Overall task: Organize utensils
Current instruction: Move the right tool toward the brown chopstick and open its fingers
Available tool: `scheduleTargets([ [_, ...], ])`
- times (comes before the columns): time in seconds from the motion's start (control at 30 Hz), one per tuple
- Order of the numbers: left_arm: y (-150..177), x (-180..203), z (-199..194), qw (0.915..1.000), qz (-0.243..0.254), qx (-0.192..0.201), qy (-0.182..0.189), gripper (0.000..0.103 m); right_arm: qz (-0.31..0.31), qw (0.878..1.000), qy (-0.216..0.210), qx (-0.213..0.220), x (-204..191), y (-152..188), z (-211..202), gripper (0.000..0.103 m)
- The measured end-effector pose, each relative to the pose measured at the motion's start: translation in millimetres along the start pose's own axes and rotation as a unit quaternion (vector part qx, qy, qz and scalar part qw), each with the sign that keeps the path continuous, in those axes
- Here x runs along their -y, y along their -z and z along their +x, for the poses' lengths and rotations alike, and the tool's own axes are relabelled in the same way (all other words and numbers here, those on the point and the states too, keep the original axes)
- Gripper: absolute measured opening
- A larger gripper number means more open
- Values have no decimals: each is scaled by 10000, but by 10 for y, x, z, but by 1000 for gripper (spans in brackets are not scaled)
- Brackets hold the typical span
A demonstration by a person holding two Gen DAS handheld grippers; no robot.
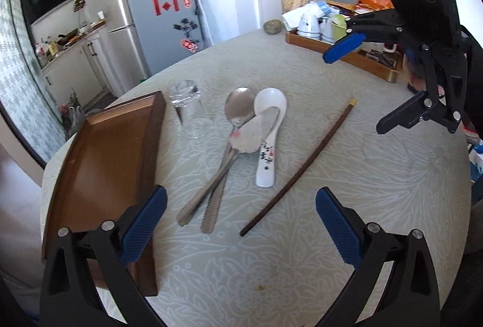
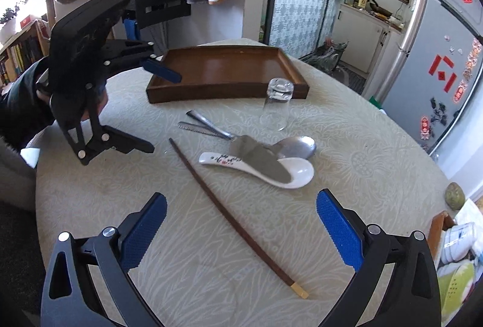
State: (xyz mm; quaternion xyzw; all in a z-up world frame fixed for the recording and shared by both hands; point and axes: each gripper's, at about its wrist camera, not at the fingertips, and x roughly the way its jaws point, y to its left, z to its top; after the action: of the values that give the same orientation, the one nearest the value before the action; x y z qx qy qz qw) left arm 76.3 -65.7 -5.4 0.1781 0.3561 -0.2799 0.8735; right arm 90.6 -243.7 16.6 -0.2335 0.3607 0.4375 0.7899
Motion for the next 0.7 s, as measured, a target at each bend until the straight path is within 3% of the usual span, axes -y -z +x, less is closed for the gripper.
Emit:
scheduleTargets([
  [0.1, -39, 102, 101, 9992, 224, -141, 289, 99, 9, 9997, 17, -240, 48, 128, 57, 97],
  [0.13, -49, 131, 135, 9988, 287, -191, 361, 95, 54, 9996, -11, -269, 78, 157, 74, 96],
  [0.17, -59, 140, 171, 9984, 293, -247, 405, 84, 105, 9996, -61, -254, 88, 179, 85, 92],
  [0.2, -69, 132, 202, 9982, 260, -294, 446, 80, 162, 9995, -137, -241, 109, 190, 92, 88],
  [0.23, -75, 119, 240, 9979, 200, -349, 503, 74, 230, 9991, -231, -264, 126, 203, 108, 72],
  [0.27, -78, 113, 280, 9974, 161, -425, 567, 73, 298, 9986, -276, -329, 147, 219, 134, 67],
  [0.4, -47, 182, 381, 9933, 378, -718, 823, 67, 231, 9976, -333, -558, 177, 310, 220, 65],
  [0.53, -35, 187, 452, 9906, 412, -908, 940, 55, 247, 9964, -465, -659, 188, 379, 291, 50],
  [0.7, -37, 176, 434, 9882, 447, -1022, 1054, 48, 348, 9964, -428, -651, 227, 396, 349, 50],
])
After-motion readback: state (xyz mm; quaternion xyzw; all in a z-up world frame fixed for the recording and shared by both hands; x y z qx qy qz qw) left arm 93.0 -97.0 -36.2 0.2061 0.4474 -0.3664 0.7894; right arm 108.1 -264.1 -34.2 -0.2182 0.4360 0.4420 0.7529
